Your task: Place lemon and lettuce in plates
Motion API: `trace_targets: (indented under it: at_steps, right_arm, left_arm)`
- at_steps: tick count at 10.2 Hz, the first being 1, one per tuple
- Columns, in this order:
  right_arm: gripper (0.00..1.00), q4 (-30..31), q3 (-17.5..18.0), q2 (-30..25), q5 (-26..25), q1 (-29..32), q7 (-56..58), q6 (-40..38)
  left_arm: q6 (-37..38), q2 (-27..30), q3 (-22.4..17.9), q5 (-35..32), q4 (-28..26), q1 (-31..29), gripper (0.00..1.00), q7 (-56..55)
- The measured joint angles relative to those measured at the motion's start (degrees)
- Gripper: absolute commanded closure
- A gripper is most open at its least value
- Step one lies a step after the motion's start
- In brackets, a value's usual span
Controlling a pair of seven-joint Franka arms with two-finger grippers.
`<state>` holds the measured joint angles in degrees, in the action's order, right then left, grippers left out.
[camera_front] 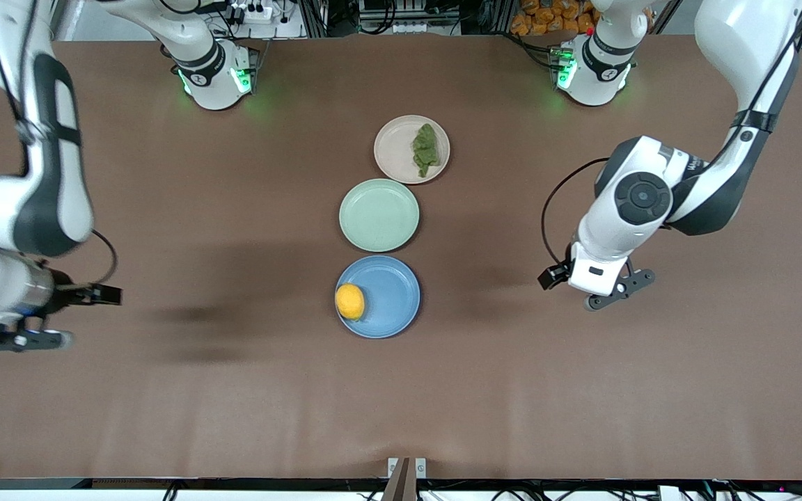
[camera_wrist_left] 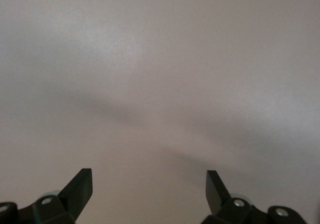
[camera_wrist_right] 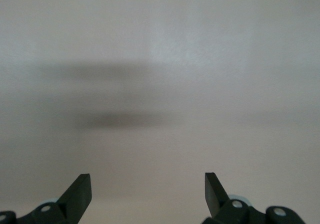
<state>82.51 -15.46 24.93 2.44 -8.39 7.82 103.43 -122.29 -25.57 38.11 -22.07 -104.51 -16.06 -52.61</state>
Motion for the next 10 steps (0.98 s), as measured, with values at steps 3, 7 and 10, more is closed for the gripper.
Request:
trace_targets:
  at_steps: [3,7,10]
  right_arm:
    - [0.00,-0.09,-0.99,-8.23,-0.28,0.21,0.29,-6.36]
    - [0.00,-5.26,-1.21,-11.44,-0.25,1.56,0.34,-11.98]
    - [0.00,-4.99,4.24,-13.79,-0.22,6.98,0.35,-14.23]
  left_arm:
    - [-0.04,1.09,-7.86,5.63,-1.25,4.05,0.00,12.12]
    - [0.02,7.87,-22.44,17.74,-5.26,14.33,0.00,29.49]
    - [2.30,15.63,-26.73,21.19,-12.27,15.74,0.00,38.06]
